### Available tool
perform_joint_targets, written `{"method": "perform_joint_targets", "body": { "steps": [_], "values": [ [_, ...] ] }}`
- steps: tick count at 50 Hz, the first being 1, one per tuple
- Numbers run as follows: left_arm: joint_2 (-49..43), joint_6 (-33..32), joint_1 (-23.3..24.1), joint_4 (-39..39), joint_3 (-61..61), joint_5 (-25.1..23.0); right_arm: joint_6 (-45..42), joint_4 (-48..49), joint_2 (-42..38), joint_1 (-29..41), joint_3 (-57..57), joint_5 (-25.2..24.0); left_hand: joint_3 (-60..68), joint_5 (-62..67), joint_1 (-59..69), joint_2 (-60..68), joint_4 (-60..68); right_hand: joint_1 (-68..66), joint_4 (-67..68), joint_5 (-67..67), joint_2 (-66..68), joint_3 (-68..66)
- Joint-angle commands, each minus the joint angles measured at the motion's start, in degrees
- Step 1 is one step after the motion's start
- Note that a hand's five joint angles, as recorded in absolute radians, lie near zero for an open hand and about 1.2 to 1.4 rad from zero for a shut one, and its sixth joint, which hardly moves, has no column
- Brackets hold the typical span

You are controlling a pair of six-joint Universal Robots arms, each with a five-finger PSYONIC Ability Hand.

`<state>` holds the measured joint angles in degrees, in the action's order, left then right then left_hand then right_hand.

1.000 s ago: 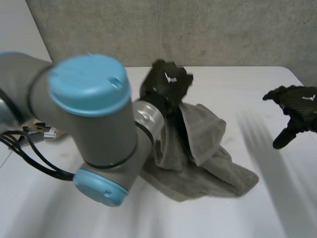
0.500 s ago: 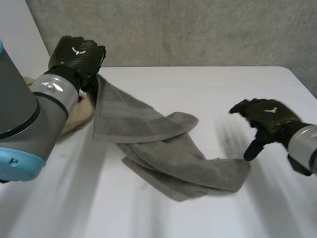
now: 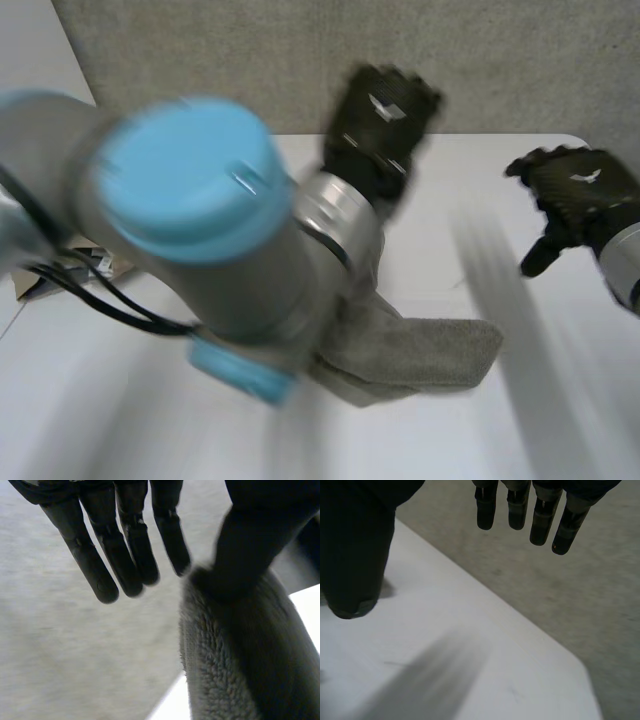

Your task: Fold the laundry.

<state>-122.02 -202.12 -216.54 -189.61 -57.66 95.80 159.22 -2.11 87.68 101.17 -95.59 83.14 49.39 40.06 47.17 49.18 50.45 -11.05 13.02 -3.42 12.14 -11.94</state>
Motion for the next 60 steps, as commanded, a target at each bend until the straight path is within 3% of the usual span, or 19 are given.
{"method": "perform_joint_targets", "body": {
  "steps": [1,7,12,16,25,31,45,47,48,49,55,60],
  "values": [
    [-0.4,5.3,6.0,2.1,-5.2,-0.3,-0.8,-0.4,0.2,-4.4,2.0,-0.7,-39.4,-40.1,-37.2,-39.2,-40.4,1.0,-3.0,3.4,-2.1,1.9],
    [5.3,2.3,4.2,2.2,-8.0,0.4,-0.8,-1.4,-0.4,-4.3,2.7,-2.6,-39.4,-40.1,-37.2,-39.2,-40.4,1.0,-3.0,3.4,-2.1,1.9],
    [11.5,-1.8,-6.3,2.2,-13.5,0.3,0.1,-3.4,-0.5,-3.9,2.9,-3.4,-39.4,-40.1,-37.2,-39.2,-40.4,1.0,-3.0,3.4,-2.1,1.9],
    [15.0,-2.3,-11.3,2.0,-18.4,-0.3,2.8,-6.8,-2.3,-0.7,3.0,-3.6,-39.4,-40.1,-37.2,-39.2,-40.4,1.0,-3.0,3.4,-2.1,1.9],
    [14.5,-2.2,-19.1,2.0,-24.1,-1.9,6.5,-12.1,-8.7,8.0,2.5,-6.5,-38.8,-39.5,-36.6,-38.6,-39.9,1.0,-3.0,3.4,-2.1,1.9],
    [8.7,0.4,-24.3,2.7,-24.6,-7.3,8.0,-8.2,-15.8,10.4,3.6,-6.0,-36.2,-36.8,-33.9,-35.9,-37.2,0.3,-2.3,2.7,-1.4,1.2],
    [7.7,8.3,-26.5,3.1,-24.5,-11.0,7.8,-0.7,-27.9,11.5,7.3,-5.0,-34.6,-35.3,-32.4,-34.4,-35.7,-26.4,24.5,-24.1,25.3,-25.5],
    [7.6,8.5,-26.4,3.1,-24.6,-11.1,7.9,0.0,-28.4,11.5,7.7,-4.7,-34.6,-35.3,-32.4,-34.4,-35.7,-38.3,36.3,-35.9,37.2,-37.4],
    [7.6,8.6,-26.4,3.1,-24.6,-11.2,7.9,0.8,-28.4,11.5,8.0,-4.1,-34.6,-35.3,-32.4,-34.4,-35.7,-59.9,57.9,-57.5,58.8,-59.0],
    [7.5,8.8,-26.4,3.1,-24.7,-11.5,7.9,1.3,-28.0,11.4,8.0,-4.0,-34.6,-35.3,-32.4,-34.4,-35.7,-68.9,66.9,-66.5,67.8,-68.0],
    [6.4,10.5,-26.4,3.1,-24.5,-12.0,7.2,2.8,-23.9,11.2,8.8,-3.6,-34.1,-34.8,-31.9,-33.9,-35.2,-69.0,67.0,-66.6,67.9,-68.1],
    [4.7,13.3,-26.1,2.9,-23.2,-12.8,5.5,1.3,-14.8,10.9,11.8,-4.6,-34.5,-35.1,-32.2,-34.3,-35.5,-69.0,67.0,-66.6,67.9,-68.1]
  ]
}}
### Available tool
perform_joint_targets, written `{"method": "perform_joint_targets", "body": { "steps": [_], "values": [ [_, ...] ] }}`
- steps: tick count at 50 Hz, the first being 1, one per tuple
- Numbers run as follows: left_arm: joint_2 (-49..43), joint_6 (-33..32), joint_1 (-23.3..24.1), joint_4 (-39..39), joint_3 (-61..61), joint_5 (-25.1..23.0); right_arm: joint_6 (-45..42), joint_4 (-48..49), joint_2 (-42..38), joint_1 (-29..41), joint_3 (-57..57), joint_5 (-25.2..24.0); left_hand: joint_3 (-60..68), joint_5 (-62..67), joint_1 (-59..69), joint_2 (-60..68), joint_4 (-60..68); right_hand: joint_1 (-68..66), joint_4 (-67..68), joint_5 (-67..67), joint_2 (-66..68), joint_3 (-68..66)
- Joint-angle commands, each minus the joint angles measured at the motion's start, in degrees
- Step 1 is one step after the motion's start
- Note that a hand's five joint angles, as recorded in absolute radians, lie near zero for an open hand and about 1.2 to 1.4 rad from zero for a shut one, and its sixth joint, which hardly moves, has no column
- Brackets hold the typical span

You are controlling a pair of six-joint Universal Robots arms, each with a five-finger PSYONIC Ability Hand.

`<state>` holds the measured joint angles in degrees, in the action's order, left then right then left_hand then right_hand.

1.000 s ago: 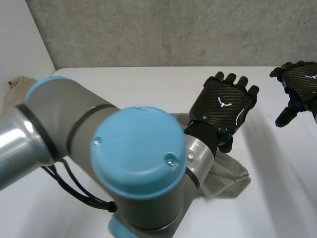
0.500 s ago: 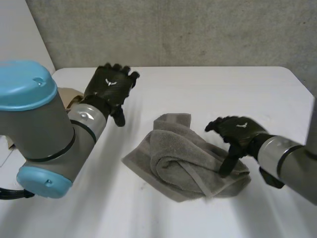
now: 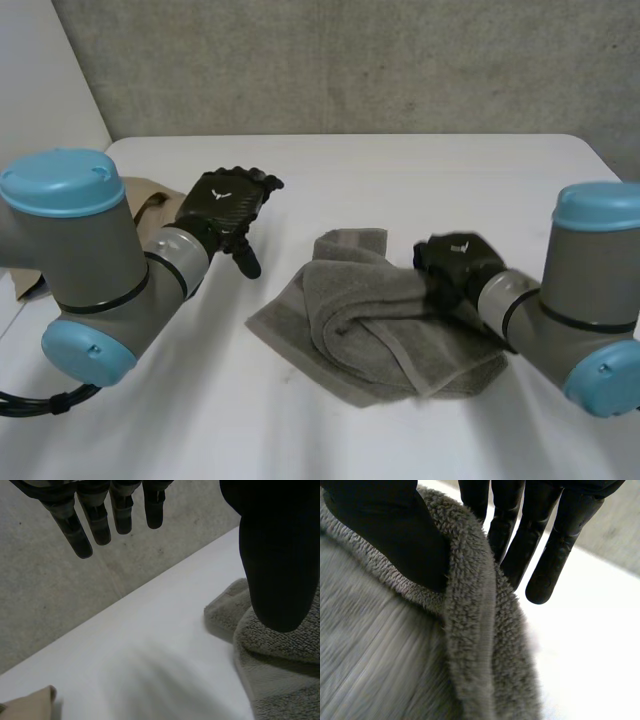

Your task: Fold the laundry.

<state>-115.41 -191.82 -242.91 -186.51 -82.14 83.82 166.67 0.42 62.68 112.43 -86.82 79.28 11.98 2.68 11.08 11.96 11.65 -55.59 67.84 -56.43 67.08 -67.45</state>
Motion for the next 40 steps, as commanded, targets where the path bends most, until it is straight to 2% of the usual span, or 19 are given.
{"method": "perform_joint_targets", "body": {
  "steps": [1,7,15,23,28,40],
  "values": [
    [-2.2,3.5,0.3,-0.3,1.6,-1.0,-2.8,-2.0,11.3,-0.2,3.5,-0.9,2.8,2.1,3.7,2.8,3.1,-24.4,12.2,-13.6,12.9,-12.5],
    [-4.7,7.3,0.6,-0.1,4.4,-2.7,-14.0,-11.6,18.2,0.2,7.5,-3.3,2.3,1.6,3.2,2.3,2.6,-24.4,12.2,-13.6,12.9,-12.5],
    [-8.5,12.4,0.9,1.3,7.5,-3.1,-22.5,-15.2,22.5,0.2,11.9,-3.1,2.4,1.7,3.3,2.5,2.8,-24.4,12.2,-13.6,12.9,-12.5],
    [-11.2,13.0,3.7,5.1,9.5,-3.3,-23.1,-16.5,28.3,-0.5,14.6,-3.7,6.8,6.1,7.7,6.8,7.1,-24.4,12.2,-13.6,12.9,-12.5],
    [-11.6,14.1,6.3,9.1,8.9,-4.7,-23.3,-16.8,28.6,-0.5,14.2,-3.6,10.5,9.8,11.4,10.5,10.8,-24.4,12.2,-13.6,12.9,-12.5],
    [-5.4,14.4,5.0,9.7,8.1,-4.1,-23.1,-17.1,27.8,-0.5,11.2,-3.6,12.9,12.2,13.8,12.9,13.2,-24.4,12.2,-13.6,12.9,-12.5]
  ]
}}
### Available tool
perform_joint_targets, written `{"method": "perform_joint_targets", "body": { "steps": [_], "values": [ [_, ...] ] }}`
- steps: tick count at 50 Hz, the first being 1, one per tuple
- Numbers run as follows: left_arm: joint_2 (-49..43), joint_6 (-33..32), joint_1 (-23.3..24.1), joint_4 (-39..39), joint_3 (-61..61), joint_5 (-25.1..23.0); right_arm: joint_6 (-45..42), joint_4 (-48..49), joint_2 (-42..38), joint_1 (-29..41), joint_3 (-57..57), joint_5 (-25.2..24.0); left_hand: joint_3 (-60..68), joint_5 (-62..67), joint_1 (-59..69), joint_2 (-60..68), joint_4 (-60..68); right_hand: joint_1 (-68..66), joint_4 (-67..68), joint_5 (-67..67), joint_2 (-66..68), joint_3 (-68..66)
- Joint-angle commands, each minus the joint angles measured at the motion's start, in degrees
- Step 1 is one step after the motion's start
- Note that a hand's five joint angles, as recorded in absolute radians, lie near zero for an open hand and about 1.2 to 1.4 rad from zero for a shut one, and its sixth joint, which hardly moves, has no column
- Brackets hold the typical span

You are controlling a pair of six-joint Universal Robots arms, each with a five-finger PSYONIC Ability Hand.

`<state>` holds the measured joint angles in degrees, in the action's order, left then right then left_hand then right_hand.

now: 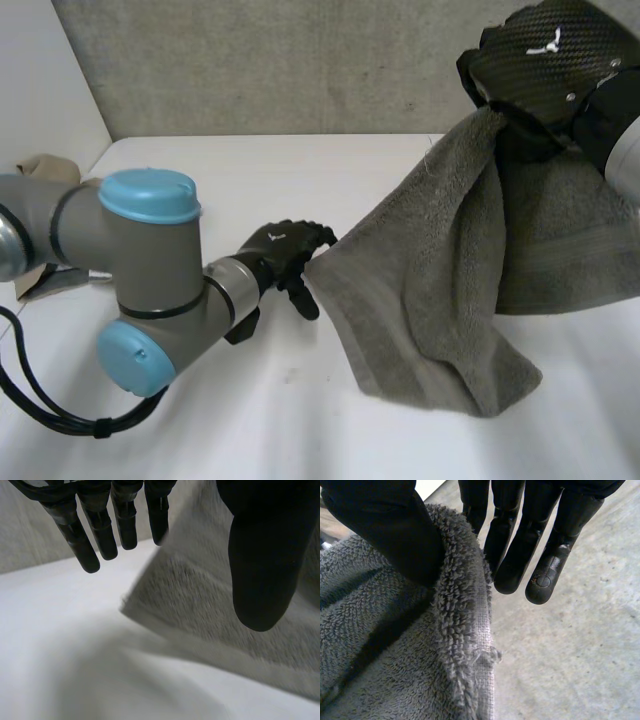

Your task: Fold the laundry.

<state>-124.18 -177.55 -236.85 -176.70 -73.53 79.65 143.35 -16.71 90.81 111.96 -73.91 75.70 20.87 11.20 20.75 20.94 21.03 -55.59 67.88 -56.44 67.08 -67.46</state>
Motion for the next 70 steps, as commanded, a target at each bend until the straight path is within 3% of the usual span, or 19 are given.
{"method": "perform_joint_targets", "body": {
  "steps": [1,6,12,20,26,32,37,40,47,51,59,65,70],
  "values": [
    [3.3,0.0,-1.1,-0.1,-0.5,0.1,0.2,0.0,-0.3,0.0,-1.9,0.0,4.0,3.6,4.1,3.9,3.8,-24.4,12.1,-13.6,12.9,-12.5],
    [3.0,0.1,0.0,-0.4,0.3,0.0,0.4,0.0,-0.2,0.4,-2.3,-0.1,3.8,3.5,3.9,3.7,3.7,-24.4,12.1,-13.6,12.9,-12.5],
    [-2.3,-0.1,3.5,-0.5,3.7,0.2,0.6,-0.2,0.0,0.8,-2.5,0.2,3.5,3.1,3.6,3.4,3.3,-24.4,12.1,-13.6,12.9,-12.5],
    [-8.8,-0.4,4.3,-1.7,10.7,2.3,0.5,-1.8,1.9,0.9,-4.5,0.1,5.5,5.2,5.6,5.4,5.3,-24.4,12.1,-13.6,12.9,-12.5],
    [-12.0,-0.3,4.4,-1.5,13.2,2.1,0.7,-3.1,3.8,0.8,-5.5,-0.2,27.3,27.0,27.4,27.2,27.1,-24.4,12.1,-13.6,12.9,-12.5],
    [-13.4,-0.4,5.2,-1.3,12.9,1.7,0.8,-3.0,4.9,0.6,-5.5,-0.1,39.4,39.1,39.6,39.4,39.3,-24.4,12.1,-13.6,12.9,-12.5],
    [-14.0,-0.5,5.6,-1.4,12.8,1.7,1.2,-3.0,5.1,0.6,-4.7,0.0,59.1,58.8,59.2,59.0,58.9,-24.4,12.1,-13.6,12.9,-12.5],
    [-13.8,-0.5,5.3,-1.4,12.8,2.1,1.7,-3.0,5.1,0.5,-4.5,0.2,59.1,58.8,59.2,59.1,59.0,-24.4,12.1,-13.6,12.9,-12.5],
    [-4.6,-1.2,2.3,-1.0,11.1,3.0,0.3,-6.0,4.6,-1.5,-2.4,-0.2,59.1,58.8,59.2,59.1,59.0,-24.4,12.1,-13.6,12.9,-12.5],
    [9.5,-2.5,-3.6,-1.2,5.3,4.1,-2.4,-10.8,3.2,-5.5,0.4,-0.1,59.1,58.8,59.2,59.1,59.0,-24.4,12.1,-13.6,12.9,-12.5],
    [26.6,-8.7,-5.2,-1.5,-4.2,4.1,-10.3,-16.2,-3.3,-7.2,3.0,0.3,59.1,58.8,59.2,59.1,59.0,-24.4,12.1,-13.6,12.9,-12.5],
    [27.9,-13.5,-5.3,-1.8,-8.8,4.3,-10.6,-15.9,-8.8,-7.1,2.2,0.3,59.1,58.8,59.2,59.1,59.0,-24.4,12.1,-13.6,12.9,-12.5],
    [18.4,-18.3,-5.5,-4.0,-4.7,6.7,-10.2,-14.1,-16.5,-7.0,4.8,0.6,59.1,58.8,59.2,59.1,59.0,-24.4,12.1,-13.6,12.9,-12.5]
  ]
}}
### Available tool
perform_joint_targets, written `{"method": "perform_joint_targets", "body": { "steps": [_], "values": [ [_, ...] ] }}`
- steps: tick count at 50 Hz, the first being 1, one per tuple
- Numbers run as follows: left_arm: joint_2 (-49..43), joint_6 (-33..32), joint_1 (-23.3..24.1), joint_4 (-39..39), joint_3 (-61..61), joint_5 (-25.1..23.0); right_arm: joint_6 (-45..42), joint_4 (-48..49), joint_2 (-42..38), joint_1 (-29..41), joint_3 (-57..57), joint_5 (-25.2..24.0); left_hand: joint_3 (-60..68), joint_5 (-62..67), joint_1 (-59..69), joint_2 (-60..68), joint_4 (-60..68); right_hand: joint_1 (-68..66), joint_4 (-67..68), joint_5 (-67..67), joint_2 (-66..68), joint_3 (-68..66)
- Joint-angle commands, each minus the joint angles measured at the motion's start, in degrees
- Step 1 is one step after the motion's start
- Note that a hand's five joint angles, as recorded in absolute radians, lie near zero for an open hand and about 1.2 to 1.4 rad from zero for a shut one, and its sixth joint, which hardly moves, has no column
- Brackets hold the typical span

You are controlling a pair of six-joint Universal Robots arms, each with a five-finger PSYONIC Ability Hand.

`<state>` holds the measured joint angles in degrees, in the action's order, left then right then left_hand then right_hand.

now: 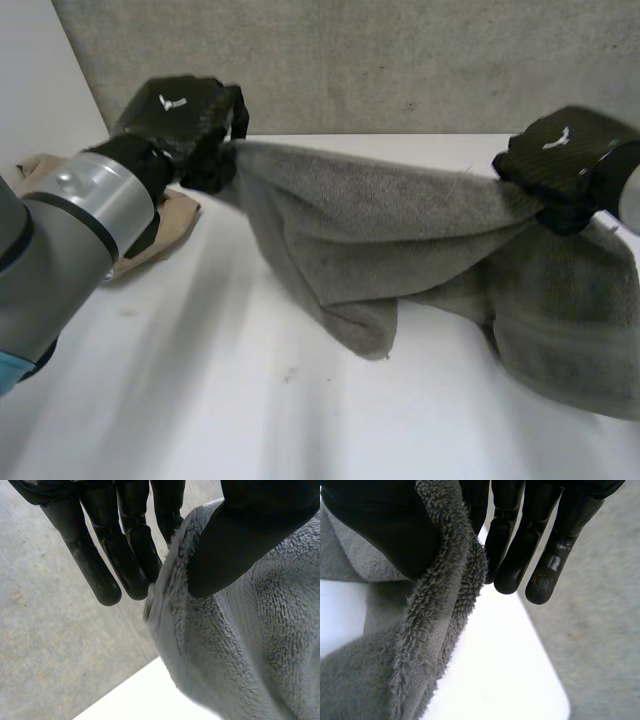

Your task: Fold the laundry.

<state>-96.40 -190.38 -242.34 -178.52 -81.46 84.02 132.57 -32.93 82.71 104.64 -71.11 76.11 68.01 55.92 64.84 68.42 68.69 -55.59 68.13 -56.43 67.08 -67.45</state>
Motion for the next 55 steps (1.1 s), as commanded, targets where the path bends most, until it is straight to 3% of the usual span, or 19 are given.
{"method": "perform_joint_targets", "body": {
  "steps": [1,4,10,17,24,31,36,41,42,43,48,55],
  "values": [
    [-11.6,-6.4,0.0,-3.1,5.1,3.2,0.9,4.1,-10.8,0.3,4.4,0.4,12.0,14.1,15.2,11.6,11.3,-24.4,11.9,-13.6,12.9,-12.5],
    [-17.7,-9.6,0.4,-6.0,13.3,5.9,1.6,8.7,-14.6,0.4,9.0,1.8,12.0,14.1,15.2,11.6,11.3,-24.4,11.9,-13.6,12.9,-12.5],
    [-23.4,-17.2,1.7,-13.7,32.7,7.3,1.7,27.3,-18.1,1.1,21.7,10.0,12.0,14.1,15.2,11.6,11.3,-24.4,11.9,-13.6,12.9,-12.5],
    [-21.6,-18.4,2.0,-28.9,36.1,7.6,2.0,45.1,-15.2,2.1,21.7,7.9,12.0,14.1,15.2,11.6,11.3,-24.4,11.9,-13.6,12.9,-12.5],
    [-15.8,-18.3,2.0,-28.5,22.8,7.6,1.8,41.7,-9.9,2.2,11.7,4.4,12.0,14.1,15.2,11.6,11.3,-24.4,11.9,-13.6,12.9,-12.5],
    [-10.3,-18.1,1.7,-28.5,1.5,7.6,1.2,30.9,-5.8,2.7,-4.1,1.0,12.0,14.1,15.2,11.6,11.3,-24.4,11.9,-13.6,12.9,-12.5],
    [-9.2,-18.2,1.5,-28.5,-12.4,7.6,1.1,22.1,-6.5,3.6,-15.3,0.4,12.0,14.1,15.2,11.6,11.3,-24.4,11.9,-13.6,12.9,-12.5],
    [-9.5,-18.1,0.8,-28.5,-19.2,7.7,1.7,21.9,-10.2,6.2,-21.1,-0.3,12.0,14.1,15.2,11.6,11.3,-24.4,11.9,-13.6,12.9,-12.5],
    [-9.6,-18.1,0.6,-28.5,-19.7,7.7,2.0,22.5,-10.6,6.3,-21.5,-0.5,12.0,14.1,15.2,11.6,11.3,-18.6,6.1,-7.8,7.2,-6.8],
    [-9.6,-18.1,0.6,-28.5,-20.1,7.7,2.2,23.7,-11.2,6.5,-22.4,-0.6,12.0,14.1,15.2,11.6,11.3,-1.1,-11.4,9.7,-10.4,10.8],
    [-9.2,-18.0,-0.2,-28.4,-21.8,7.7,6.8,28.4,-11.2,6.5,-23.8,-0.4,12.0,14.1,15.2,11.6,11.3,41.1,-53.6,51.9,-52.6,52.9],
    [-6.5,-18.0,-1.1,-28.4,-22.0,7.7,19.7,28.4,-5.7,0.3,-24.9,-1.4,12.0,14.1,15.2,11.6,11.3,45.6,-58.1,56.4,-57.1,57.5]
  ]
}}
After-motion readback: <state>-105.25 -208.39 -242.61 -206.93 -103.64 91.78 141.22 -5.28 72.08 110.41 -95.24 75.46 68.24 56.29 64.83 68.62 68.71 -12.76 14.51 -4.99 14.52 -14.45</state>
